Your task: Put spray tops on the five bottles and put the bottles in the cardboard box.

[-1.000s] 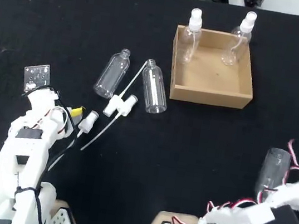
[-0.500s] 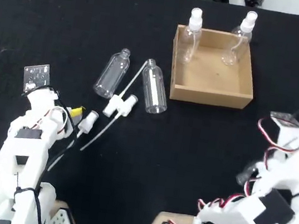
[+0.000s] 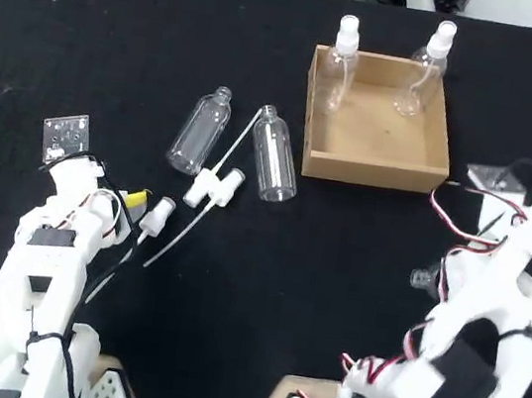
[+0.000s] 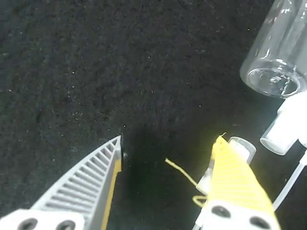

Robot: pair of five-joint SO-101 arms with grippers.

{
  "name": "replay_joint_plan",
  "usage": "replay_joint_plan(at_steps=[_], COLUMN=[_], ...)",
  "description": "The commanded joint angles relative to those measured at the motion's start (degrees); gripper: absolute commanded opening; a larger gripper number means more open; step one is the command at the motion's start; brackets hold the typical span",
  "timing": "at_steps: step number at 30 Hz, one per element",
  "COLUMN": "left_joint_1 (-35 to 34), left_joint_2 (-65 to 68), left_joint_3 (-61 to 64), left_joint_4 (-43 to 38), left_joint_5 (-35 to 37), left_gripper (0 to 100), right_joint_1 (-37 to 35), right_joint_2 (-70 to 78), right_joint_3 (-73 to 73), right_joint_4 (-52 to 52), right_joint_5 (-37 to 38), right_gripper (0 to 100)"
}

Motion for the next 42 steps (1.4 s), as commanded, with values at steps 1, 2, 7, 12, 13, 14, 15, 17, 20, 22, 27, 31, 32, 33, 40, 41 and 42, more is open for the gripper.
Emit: replay_joint_plan(at_steps=[1,2,7,12,13,14,15,17,20,22,27,31,32,33,40,41,42], left_joint_1=[-0.5,-0.5,-0.5,-0.5,-0.5,-0.5,-0.5,-0.5,-0.5,-0.5,-0.5,-0.5,-0.5,-0.5,-0.5,-0.5,-0.5], left_joint_2=[-1.1,-1.1,-1.1,-1.0,-1.0,-1.0,-1.0,-1.0,-1.1,-1.1,-0.9,-0.8,-0.8,-0.8,-0.7,-0.7,-0.7], left_joint_3=[-0.9,-0.9,-0.8,-0.9,-0.9,-0.9,-0.9,-0.9,-0.9,-0.9,-0.9,-0.9,-0.9,-0.9,-0.9,-0.9,-0.9], left_joint_4=[-1.2,-1.2,-1.2,-1.2,-1.2,-1.2,-1.2,-1.2,-1.2,-1.2,-1.2,-1.2,-1.2,-1.2,-1.2,-1.2,-1.2], left_joint_5=[-0.4,-0.4,-0.4,-0.4,-0.4,-0.4,-0.4,-0.4,-0.4,-0.4,-0.4,-0.4,-0.4,-0.4,-0.4,-0.4,-0.4], left_gripper=[29,29,29,29,29,29,29,29,29,29,29,29,29,29,29,29,29], right_joint_1=[-3.3,-4.1,-3.3,0.5,2.2,4.5,7.0,12.2,18.5,19.5,16.8,15.9,15.5,15.3,12.7,12.0,11.5], right_joint_2=[-10.2,-11.9,-16.3,-16.7,-16.7,-16.7,-16.7,-16.7,-16.7,-16.7,-16.7,-16.7,-16.6,-16.4,-16.7,-16.7,-16.7], right_joint_3=[-4.5,-4.7,-1.1,2.9,3.4,3.6,3.7,3.7,4.1,5.7,8.0,10.3,11.0,11.8,19.5,20.1,20.6], right_joint_4=[4.2,3.6,-12.4,-3.6,-1.1,1.0,2.6,4.0,4.4,4.0,0.8,-2.5,-4.2,-6.0,-14.4,-14.9,-15.5], right_joint_5=[-0.4,-0.4,5.2,33.9,40.7,47.4,54.0,67.1,82.5,85.8,81.8,77.4,77.4,77.4,77.2,77.2,77.2], right_gripper=[19.8,19.8,19.8,24.9,27.3,29.4,30.8,31.1,31.4,31.4,31.2,31.5,31.5,31.5,42.7,42.7,42.7])
